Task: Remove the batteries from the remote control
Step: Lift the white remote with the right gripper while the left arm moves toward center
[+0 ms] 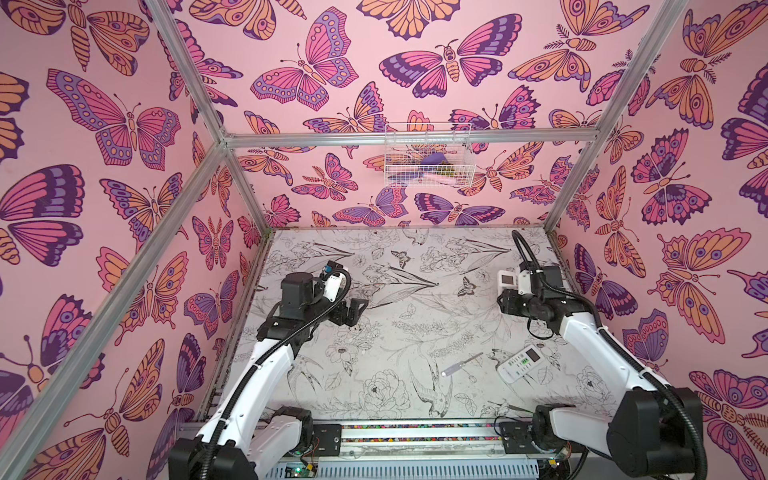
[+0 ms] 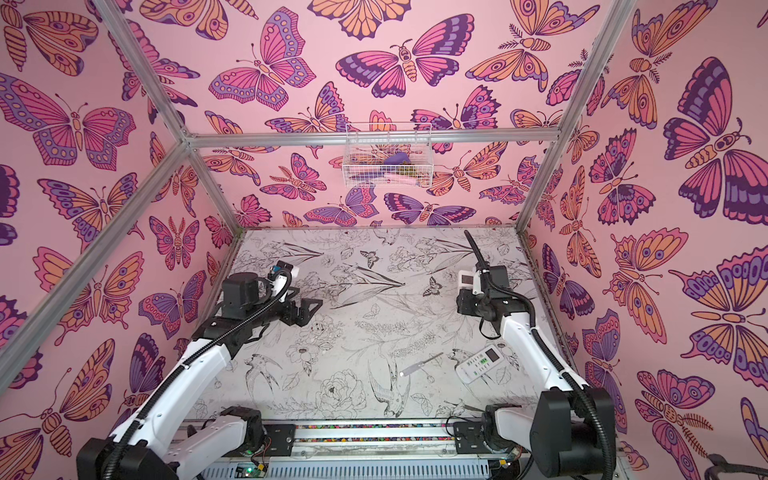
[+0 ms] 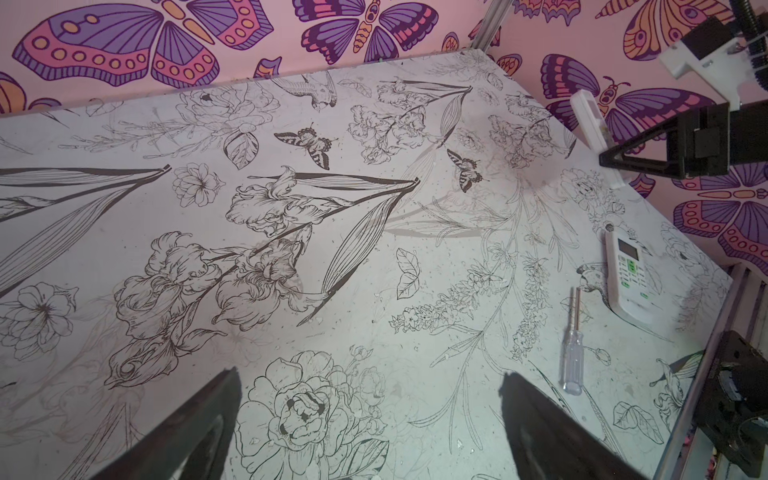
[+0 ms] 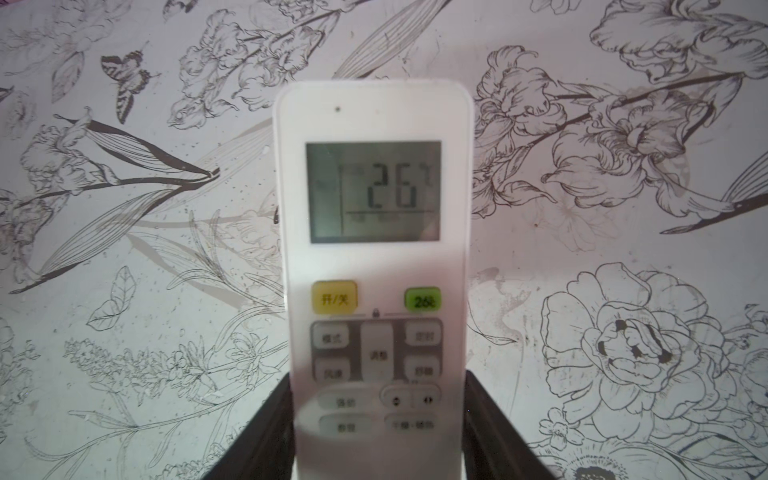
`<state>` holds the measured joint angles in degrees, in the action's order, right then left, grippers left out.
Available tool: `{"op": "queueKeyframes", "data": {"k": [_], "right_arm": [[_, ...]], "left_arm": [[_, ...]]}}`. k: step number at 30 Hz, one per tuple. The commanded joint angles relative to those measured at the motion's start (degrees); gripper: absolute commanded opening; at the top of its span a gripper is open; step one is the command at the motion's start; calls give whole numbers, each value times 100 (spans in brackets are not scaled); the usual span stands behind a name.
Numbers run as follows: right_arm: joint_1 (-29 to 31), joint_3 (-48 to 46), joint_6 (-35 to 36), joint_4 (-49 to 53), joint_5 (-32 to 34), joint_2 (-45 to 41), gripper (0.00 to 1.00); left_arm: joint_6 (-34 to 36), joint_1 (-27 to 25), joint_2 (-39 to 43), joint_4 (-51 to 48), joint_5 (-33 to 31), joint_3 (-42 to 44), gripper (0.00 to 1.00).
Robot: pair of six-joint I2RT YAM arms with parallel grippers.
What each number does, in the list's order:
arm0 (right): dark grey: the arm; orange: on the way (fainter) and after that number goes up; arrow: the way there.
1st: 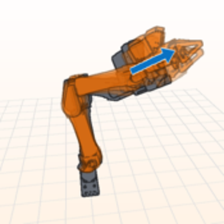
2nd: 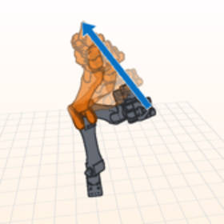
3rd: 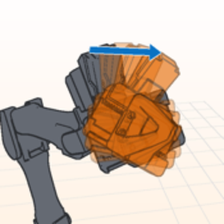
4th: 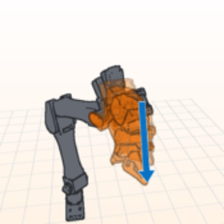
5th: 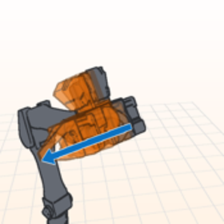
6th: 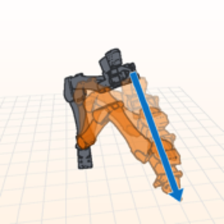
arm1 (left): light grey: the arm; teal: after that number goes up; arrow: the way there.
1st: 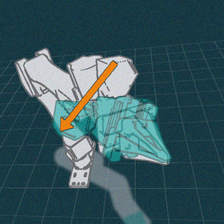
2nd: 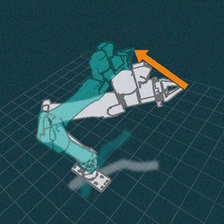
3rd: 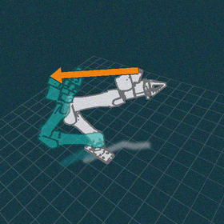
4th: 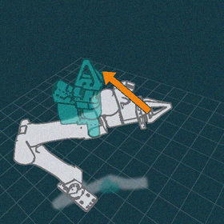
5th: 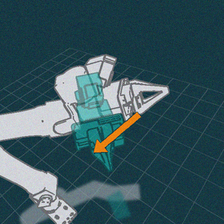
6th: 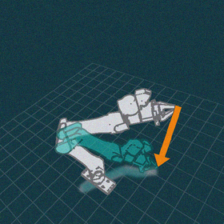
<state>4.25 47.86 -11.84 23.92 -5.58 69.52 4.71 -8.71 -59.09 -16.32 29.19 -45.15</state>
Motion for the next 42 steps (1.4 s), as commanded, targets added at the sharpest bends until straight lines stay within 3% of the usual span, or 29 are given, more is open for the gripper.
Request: {"op": "queueKeyframes", "data": {"k": [1, 6, 11, 23, 30, 42], "right_arm": [[97, 245, 291, 53, -227, -190, 42], [111, 375, 511, 45, -500, -235, 41], [166, 514, 289, -127, -796, -172, 41], [598, 833, 713, -416, -1129, -209, 41], [618, 618, 904, -653, -1447, -352, 40], [1099, 828, 1787, -1017, -2558, -317, 39]], "left_arm": [[534, -87, -30, -482, 203, -328, 99], [1440, -300, -306, -1392, 233, -1149, 99], [2540, -524, -655, -2226, 421, -1936, 99], [4997, -548, -1529, -3771, 1990, -3680, 99], [6251, -547, -1807, -4063, 2562, -4200, 99], [9546, -547, -1632, -4205, 2861, -3831, 99]]}}
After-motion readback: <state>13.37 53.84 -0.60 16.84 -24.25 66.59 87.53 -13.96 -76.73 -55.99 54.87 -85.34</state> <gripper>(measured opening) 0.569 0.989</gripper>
